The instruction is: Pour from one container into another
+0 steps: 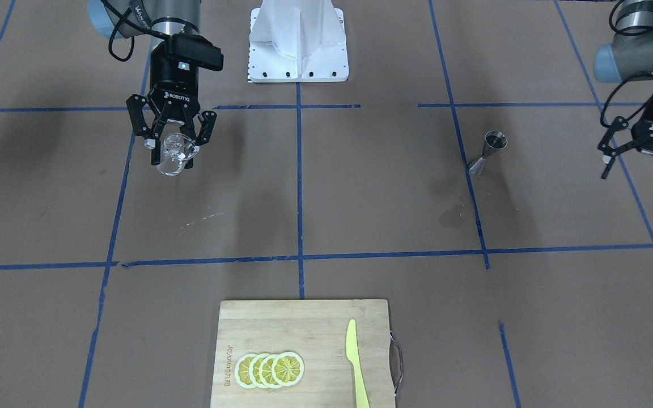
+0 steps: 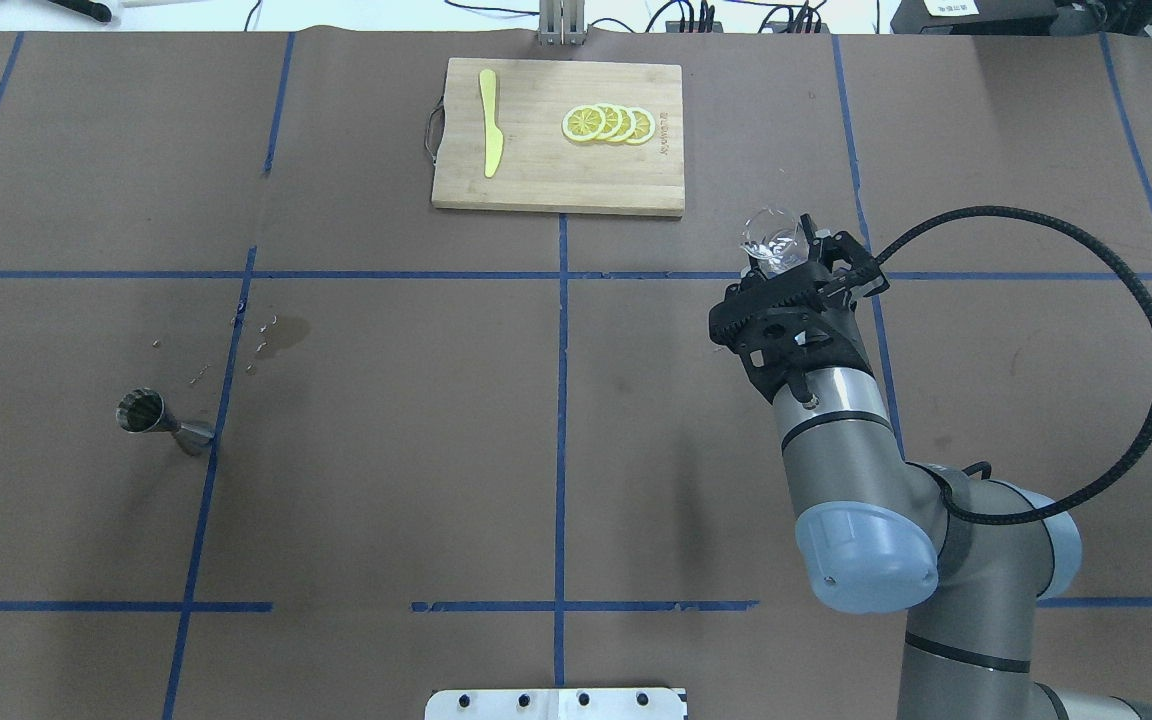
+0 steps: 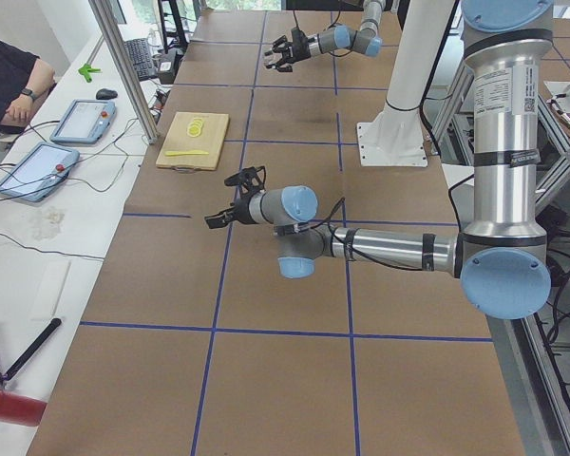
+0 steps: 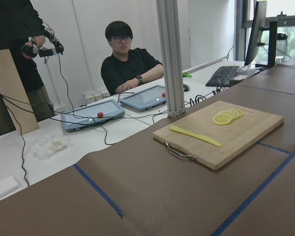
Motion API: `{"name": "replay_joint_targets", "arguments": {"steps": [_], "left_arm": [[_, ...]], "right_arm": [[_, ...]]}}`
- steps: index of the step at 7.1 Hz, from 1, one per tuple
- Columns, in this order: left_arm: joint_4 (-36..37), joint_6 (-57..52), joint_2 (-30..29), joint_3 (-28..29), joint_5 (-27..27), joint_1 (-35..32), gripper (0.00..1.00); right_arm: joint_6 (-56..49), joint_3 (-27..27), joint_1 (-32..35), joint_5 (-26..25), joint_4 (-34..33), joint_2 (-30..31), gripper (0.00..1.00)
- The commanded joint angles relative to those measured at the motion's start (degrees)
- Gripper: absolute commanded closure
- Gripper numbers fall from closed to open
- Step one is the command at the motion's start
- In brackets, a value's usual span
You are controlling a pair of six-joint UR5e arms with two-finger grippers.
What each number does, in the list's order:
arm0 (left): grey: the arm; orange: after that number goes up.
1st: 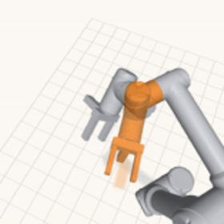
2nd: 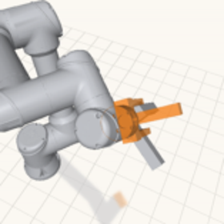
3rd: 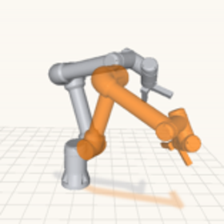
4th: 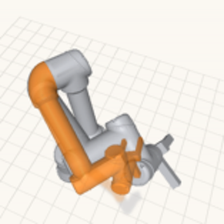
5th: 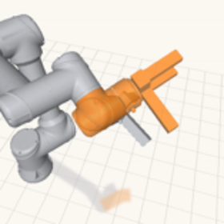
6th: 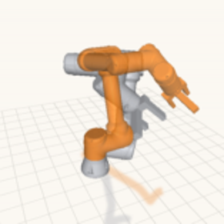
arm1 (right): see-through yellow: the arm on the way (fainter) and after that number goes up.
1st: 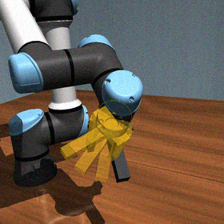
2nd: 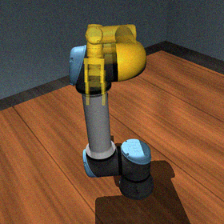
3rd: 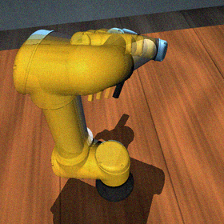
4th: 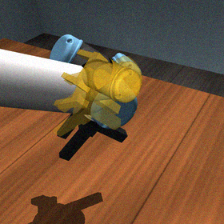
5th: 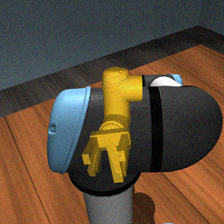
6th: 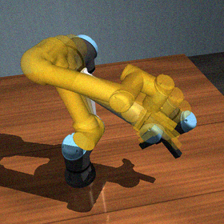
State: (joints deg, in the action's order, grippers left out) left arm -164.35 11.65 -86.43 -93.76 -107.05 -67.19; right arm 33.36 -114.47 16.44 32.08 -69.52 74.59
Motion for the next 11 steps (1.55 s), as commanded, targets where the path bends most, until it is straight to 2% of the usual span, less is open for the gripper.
{"name": "replay_joint_targets", "arguments": {"steps": [1, 3, 5, 6, 7, 9, 10, 11], "left_arm": [[10.62, -8.04, -1.55, 0.59, -2.02, -6.53, 0.0], [10.62, -4.12, -0.32, 2.52, -2.01, -10.48, 0.0], [17.53, 4.46, -1.8, 2.79, -1.84, -12.69, 0.0], [19.74, 4.78, -1.64, 2.88, -2.19, -13.4, 0.0], [31.25, 4.61, -2.07, 2.79, -5.67, -13.23, 0.0], [52.72, -6.74, -3.74, 2.87, -13.15, -15.67, 0.0], [61.69, -8.99, -4.0, 2.71, -16.75, -16.21, 0.0], [64.73, -10.67, -3.05, 2.97, -22.7, -18.13, 0.0]], "right_arm": [[0.13, 0.12, -0.09, 0.0, 0.0, 0.03, 1.0], [0.65, 0.04, -0.09, 0.0, 0.0, 0.03, 1.0], [0.83, -0.05, -0.09, 0.0, 0.0, 0.03, 1.0], [1.18, -0.05, -0.18, 0.0, 0.0, 0.03, 1.0], [1.18, -0.05, -0.09, 0.0, 0.0, 0.03, 1.0], [2.14, -0.14, -0.09, 0.0, 0.0, -0.06, 1.0], [2.15, -0.23, -0.09, 0.0, 0.09, -0.06, 1.0], [2.15, -0.14, -0.18, 0.0, 0.09, -0.06, 1.0]]}}
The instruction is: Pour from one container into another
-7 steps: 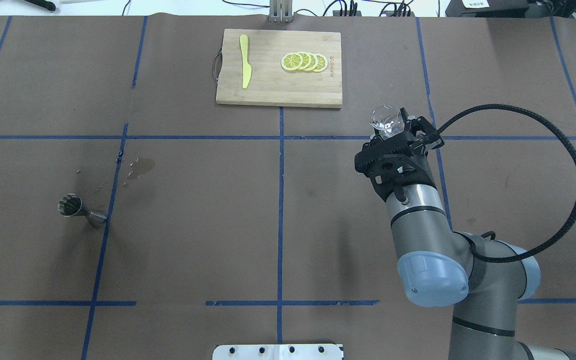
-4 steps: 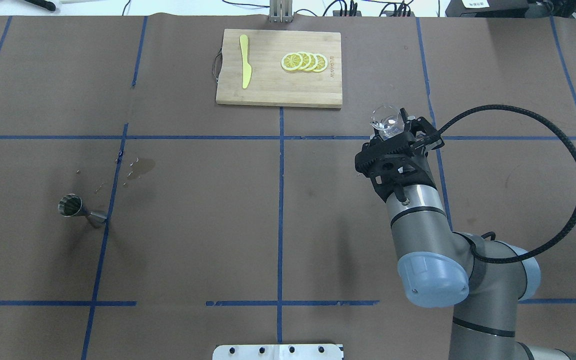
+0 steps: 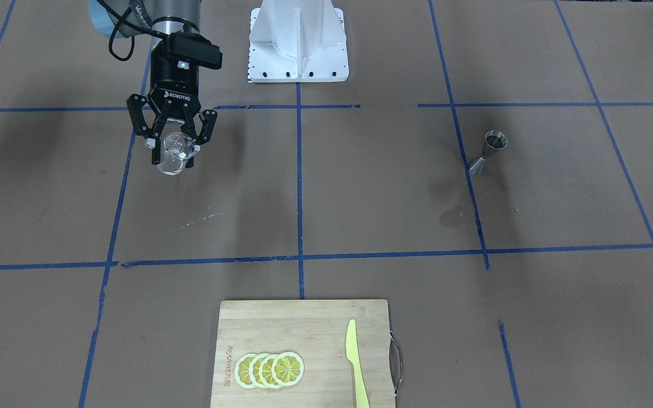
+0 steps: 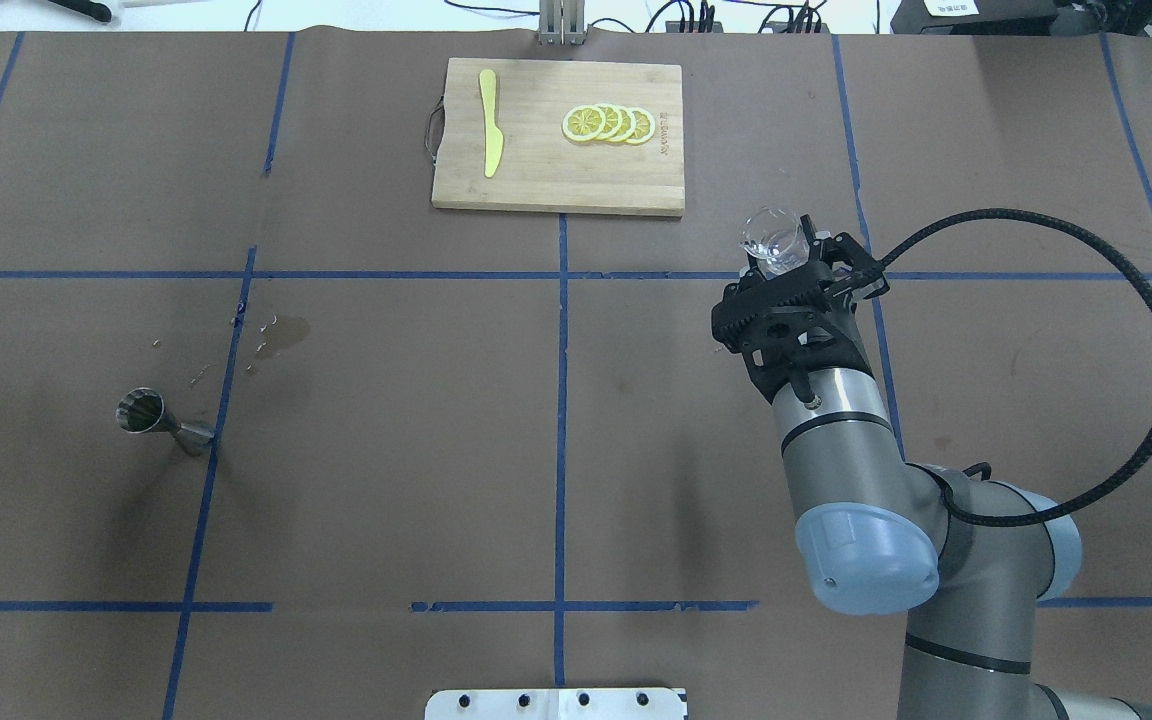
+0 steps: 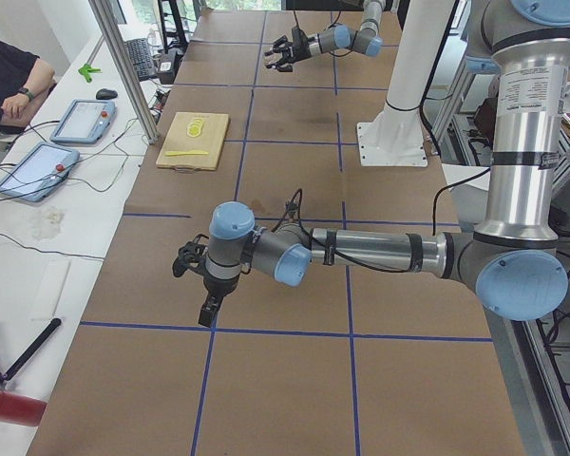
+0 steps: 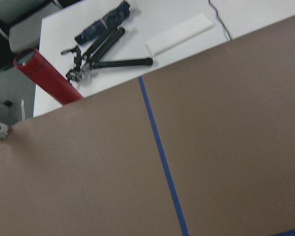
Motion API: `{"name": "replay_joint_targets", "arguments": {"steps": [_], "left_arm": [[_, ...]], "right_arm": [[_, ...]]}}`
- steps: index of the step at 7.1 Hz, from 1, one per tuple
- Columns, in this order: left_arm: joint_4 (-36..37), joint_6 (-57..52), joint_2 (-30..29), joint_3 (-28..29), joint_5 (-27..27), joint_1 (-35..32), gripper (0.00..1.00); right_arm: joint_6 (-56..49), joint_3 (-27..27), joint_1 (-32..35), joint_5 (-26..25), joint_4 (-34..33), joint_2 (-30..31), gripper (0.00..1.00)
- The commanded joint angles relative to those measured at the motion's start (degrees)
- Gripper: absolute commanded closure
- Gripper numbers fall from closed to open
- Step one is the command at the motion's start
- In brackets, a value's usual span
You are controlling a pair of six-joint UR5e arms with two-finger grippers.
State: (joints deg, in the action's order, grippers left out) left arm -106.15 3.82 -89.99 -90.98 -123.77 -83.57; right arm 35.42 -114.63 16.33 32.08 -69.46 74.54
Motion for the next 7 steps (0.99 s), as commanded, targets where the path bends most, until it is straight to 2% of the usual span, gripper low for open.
{"name": "replay_joint_targets", "arguments": {"steps": [1, 2, 4, 6, 7], "left_arm": [[5.35, -11.64, 3.39, 0.02, -8.75, -5.6, 0.0], [6.03, -18.34, 3.6, 0.19, -8.69, -6.69, 0.0], [6.04, -18.41, 3.51, 0.19, -8.77, -6.61, 0.0], [5.69, -18.41, 3.25, 0.19, -8.77, -6.61, 0.0], [5.43, -18.41, 3.25, 0.19, -8.86, -6.61, 0.0]], "right_arm": [[0.17, 0.02, -0.07, 0.09, 0.03, -0.01, 1.0], [1.56, 0.28, 0.01, 0.26, 3.77, 0.51, 1.0], [1.4, 4.04, -0.07, 0.35, 22.18, 8.38, 1.0], [2.71, 8.35, -0.16, 0.0, 35.74, 13.41, 1.0], [6.37, 9.15, -0.34, 0.52, 37.37, 15.96, 1.0]]}}
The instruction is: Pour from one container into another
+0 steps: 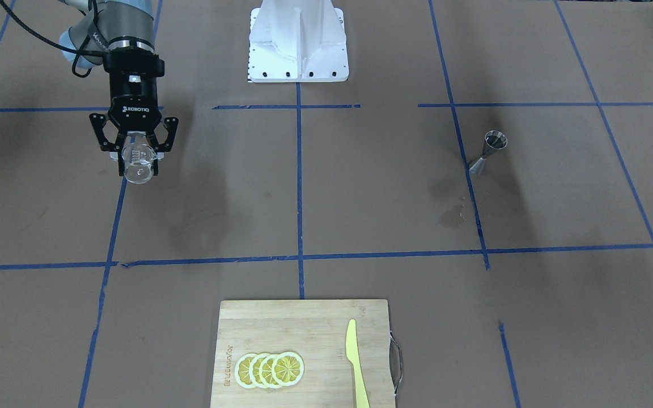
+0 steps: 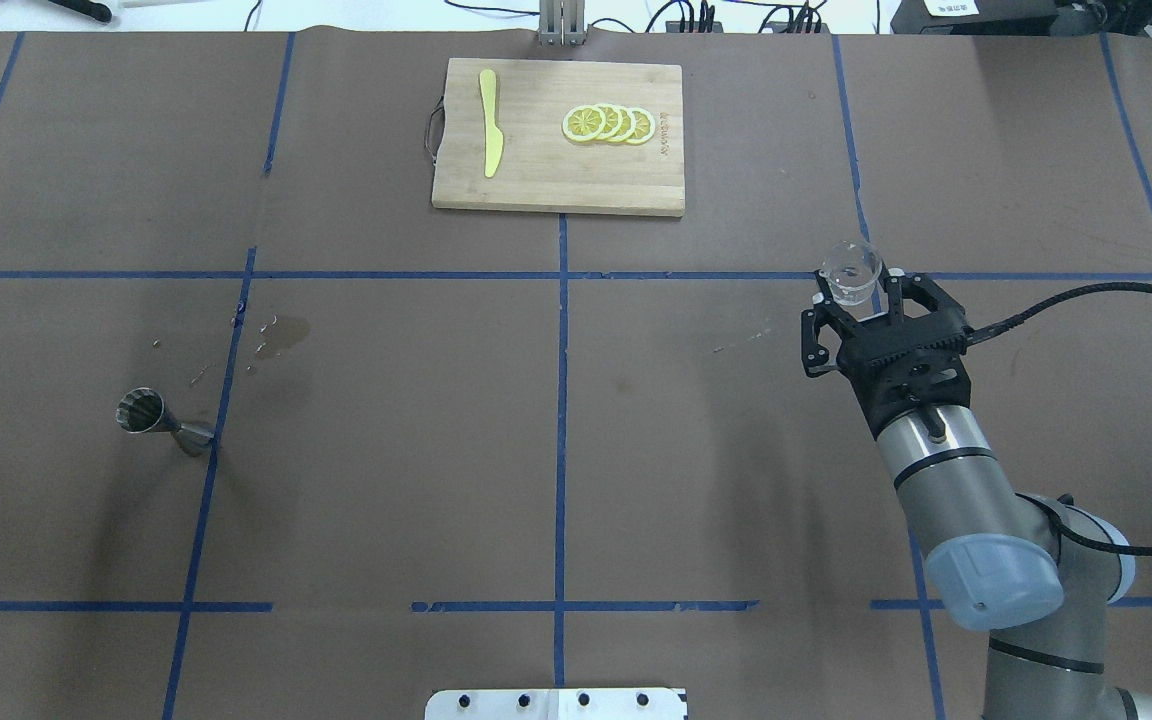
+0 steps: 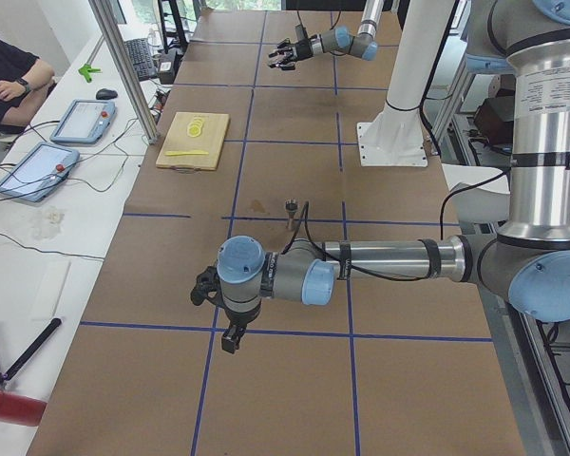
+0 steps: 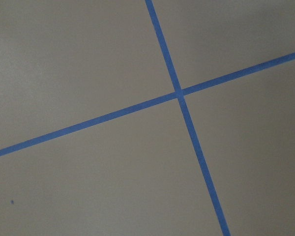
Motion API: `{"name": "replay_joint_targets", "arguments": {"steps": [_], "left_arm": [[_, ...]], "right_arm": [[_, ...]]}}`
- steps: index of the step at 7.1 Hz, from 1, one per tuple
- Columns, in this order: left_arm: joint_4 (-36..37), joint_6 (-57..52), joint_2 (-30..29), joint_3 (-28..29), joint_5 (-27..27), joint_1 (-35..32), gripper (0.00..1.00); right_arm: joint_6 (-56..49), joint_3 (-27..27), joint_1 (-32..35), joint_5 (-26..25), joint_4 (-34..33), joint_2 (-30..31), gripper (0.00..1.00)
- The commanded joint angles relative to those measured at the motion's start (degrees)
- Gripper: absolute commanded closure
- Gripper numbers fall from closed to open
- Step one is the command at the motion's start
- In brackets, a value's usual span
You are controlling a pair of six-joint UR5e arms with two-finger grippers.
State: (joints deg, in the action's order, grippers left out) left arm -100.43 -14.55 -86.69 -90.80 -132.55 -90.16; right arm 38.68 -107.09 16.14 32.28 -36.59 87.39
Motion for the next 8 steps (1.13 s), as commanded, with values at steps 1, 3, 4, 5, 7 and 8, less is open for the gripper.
{"name": "replay_joint_targets", "arguments": {"steps": [1, 3, 4, 5, 7, 8], "left_arm": [[-0.38, -0.13, -0.06, 0.0, -0.07, -0.1, 0.0], [-0.38, -0.13, -0.06, 0.09, -0.07, -0.01, 0.0], [-0.38, -0.13, -0.06, 0.01, -0.07, -0.01, 0.0], [-0.38, -0.13, -0.06, 0.0, -0.16, -0.01, 0.0], [-0.38, -0.13, -0.23, 0.0, -0.16, -0.01, 0.0], [-0.38, -0.13, -0.23, 0.0, -0.07, -0.01, 0.0]], "right_arm": [[8.03, 2.4, -0.76, 0.5, 4.59, 6.01, 1.0], [20.33, 4.42, -3.21, 1.55, 4.6, 9.9, 1.0], [24.82, 6.08, -4.44, 1.9, 4.6, 10.34, 1.0], [30.87, 9.32, -5.15, 1.91, 4.6, 10.35, 1.0], [34.0, 11.9, -6.9, 1.3, 4.86, 10.35, 1.0], [35.14, 11.9, -7.44, 1.03, 4.86, 10.35, 1.0]]}}
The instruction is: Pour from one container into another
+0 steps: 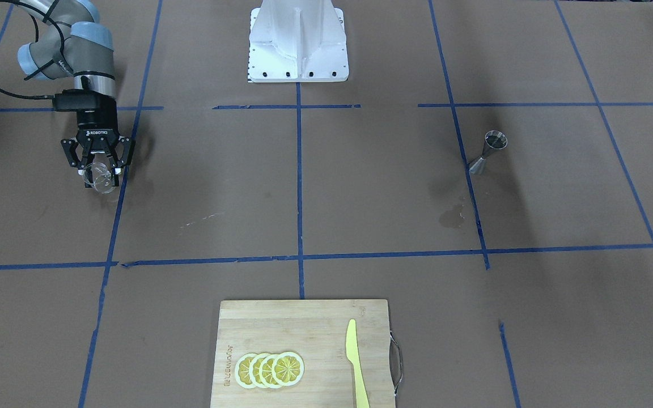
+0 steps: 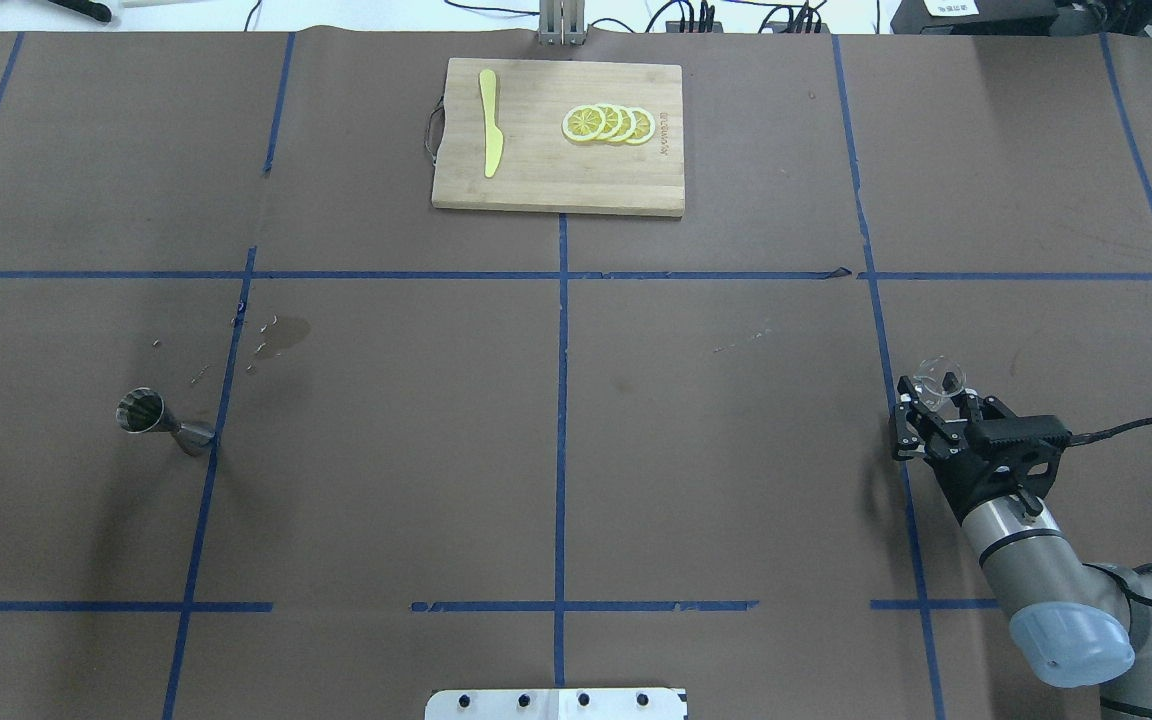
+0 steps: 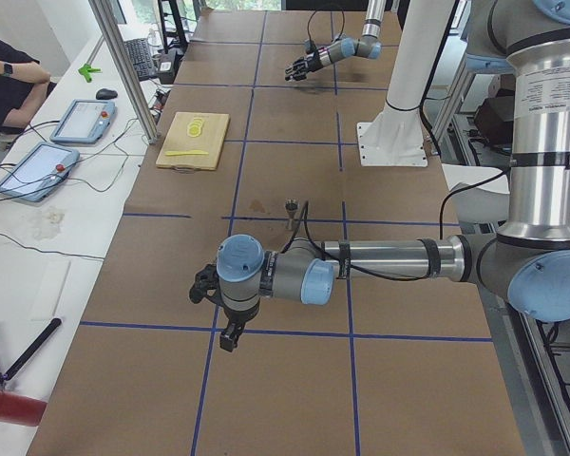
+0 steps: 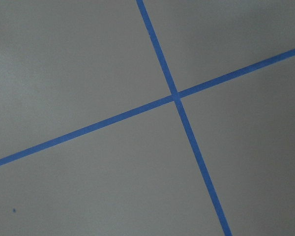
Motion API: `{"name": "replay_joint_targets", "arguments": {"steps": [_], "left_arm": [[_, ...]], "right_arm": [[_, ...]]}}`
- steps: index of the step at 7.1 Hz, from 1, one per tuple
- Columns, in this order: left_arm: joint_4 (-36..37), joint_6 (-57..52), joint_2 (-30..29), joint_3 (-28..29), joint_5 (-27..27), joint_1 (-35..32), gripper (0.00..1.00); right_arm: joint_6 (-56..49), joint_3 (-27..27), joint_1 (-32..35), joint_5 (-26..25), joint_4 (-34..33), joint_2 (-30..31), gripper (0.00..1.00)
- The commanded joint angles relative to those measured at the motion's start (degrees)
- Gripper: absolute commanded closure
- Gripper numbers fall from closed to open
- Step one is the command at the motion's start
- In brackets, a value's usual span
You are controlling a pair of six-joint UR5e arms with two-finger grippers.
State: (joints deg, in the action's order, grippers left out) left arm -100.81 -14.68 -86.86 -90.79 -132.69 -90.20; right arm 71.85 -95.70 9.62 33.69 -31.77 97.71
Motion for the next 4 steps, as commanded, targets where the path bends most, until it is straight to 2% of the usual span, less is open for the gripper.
{"name": "replay_joint_targets", "arguments": {"steps": [1, 4], "left_arm": [[0.0, 0.0, -0.06, 0.0, 0.07, -0.06, 0.0], [0.0, 0.0, -0.24, -0.01, -0.02, 0.02, 0.0]], "right_arm": [[2.24, 0.6, -1.44, -0.47, 0.04, 0.03, 1.0], [3.73, 0.6, -2.94, -2.04, 0.04, 0.03, 1.0]]}}
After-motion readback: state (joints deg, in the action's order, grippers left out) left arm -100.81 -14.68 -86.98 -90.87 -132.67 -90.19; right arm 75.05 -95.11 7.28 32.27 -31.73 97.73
